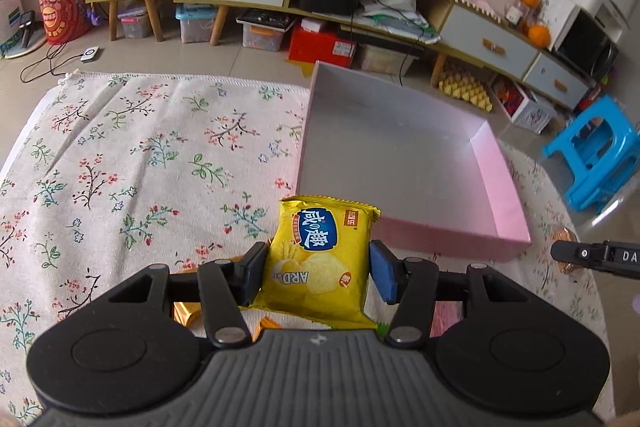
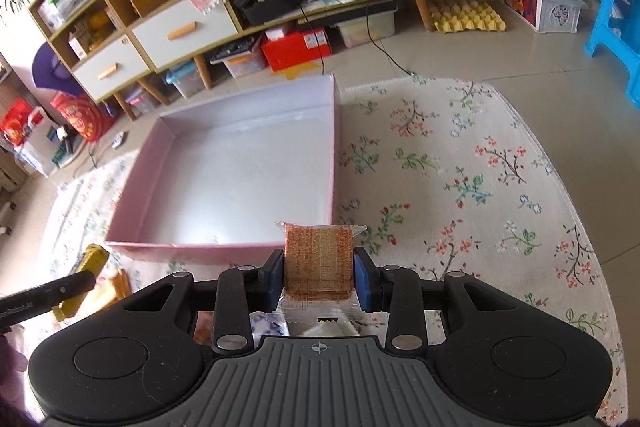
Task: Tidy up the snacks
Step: 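Release chip bag into pink box with left gripper while right gripper drops wafer, then move both open grippers back from the box to the snack pile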
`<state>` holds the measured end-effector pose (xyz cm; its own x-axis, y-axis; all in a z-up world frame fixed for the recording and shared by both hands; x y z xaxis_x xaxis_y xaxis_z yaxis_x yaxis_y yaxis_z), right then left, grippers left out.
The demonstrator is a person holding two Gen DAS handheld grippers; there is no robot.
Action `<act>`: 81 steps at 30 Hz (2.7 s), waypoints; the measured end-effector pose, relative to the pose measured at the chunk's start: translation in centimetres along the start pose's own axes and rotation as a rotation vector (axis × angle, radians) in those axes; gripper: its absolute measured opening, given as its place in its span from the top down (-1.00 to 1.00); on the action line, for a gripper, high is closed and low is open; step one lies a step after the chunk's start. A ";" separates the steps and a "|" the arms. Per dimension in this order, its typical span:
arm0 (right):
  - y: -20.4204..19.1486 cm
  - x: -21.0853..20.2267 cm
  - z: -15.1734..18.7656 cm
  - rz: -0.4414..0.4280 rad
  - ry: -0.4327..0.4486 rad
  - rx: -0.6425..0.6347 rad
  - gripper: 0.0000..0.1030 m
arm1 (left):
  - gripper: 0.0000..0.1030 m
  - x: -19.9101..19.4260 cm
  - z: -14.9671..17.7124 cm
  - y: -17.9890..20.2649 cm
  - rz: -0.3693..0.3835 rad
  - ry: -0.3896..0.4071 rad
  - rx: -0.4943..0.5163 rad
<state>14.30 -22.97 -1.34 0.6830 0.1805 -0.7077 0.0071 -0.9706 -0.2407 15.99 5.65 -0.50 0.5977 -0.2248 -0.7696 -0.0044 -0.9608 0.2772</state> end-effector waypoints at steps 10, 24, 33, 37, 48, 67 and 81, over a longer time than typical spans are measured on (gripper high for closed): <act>-1.0 1.5 -1.2 -0.098 0.003 0.033 0.35 | 0.02 1.7 -3.4 2.4 0.067 0.055 0.009; -2.8 5.5 -2.4 -0.105 0.002 -0.055 0.35 | 0.02 6.9 -2.7 4.1 0.008 0.063 0.132; -2.9 6.2 -2.3 -0.101 -0.003 -0.073 0.28 | 0.01 7.3 -2.4 3.8 0.002 0.064 0.136; -3.2 5.5 -2.6 -0.121 0.004 -0.068 0.15 | -0.11 7.0 -2.3 4.1 0.004 0.057 0.144; -3.4 2.5 -2.5 -0.103 0.029 -0.058 -0.29 | -0.49 4.8 -1.9 4.7 0.004 0.069 0.172; -5.0 -4.0 1.7 -0.140 -0.005 -0.065 -0.63 | -0.99 -1.3 1.8 3.4 -0.038 0.047 0.187; -5.3 -3.8 6.5 -0.150 -0.078 -0.160 -0.70 | -0.99 -3.3 4.8 0.4 -0.037 0.030 0.146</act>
<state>6.92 -17.44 -1.64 0.6071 0.3304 -0.7227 0.2240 -0.9437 -0.2432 10.16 5.25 -0.68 0.6234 -0.1862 -0.7594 -0.0969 -0.9822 0.1612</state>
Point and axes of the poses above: each gripper's, at about its wrist camera, not at the fingertips, and x roughly the way its jaws point, y to its right, z to its underside, the point moved 2 cm from there along x, roughly the way its jaws point, and after that the axes turned 5 degrees about -x, right-handed, at the moved point
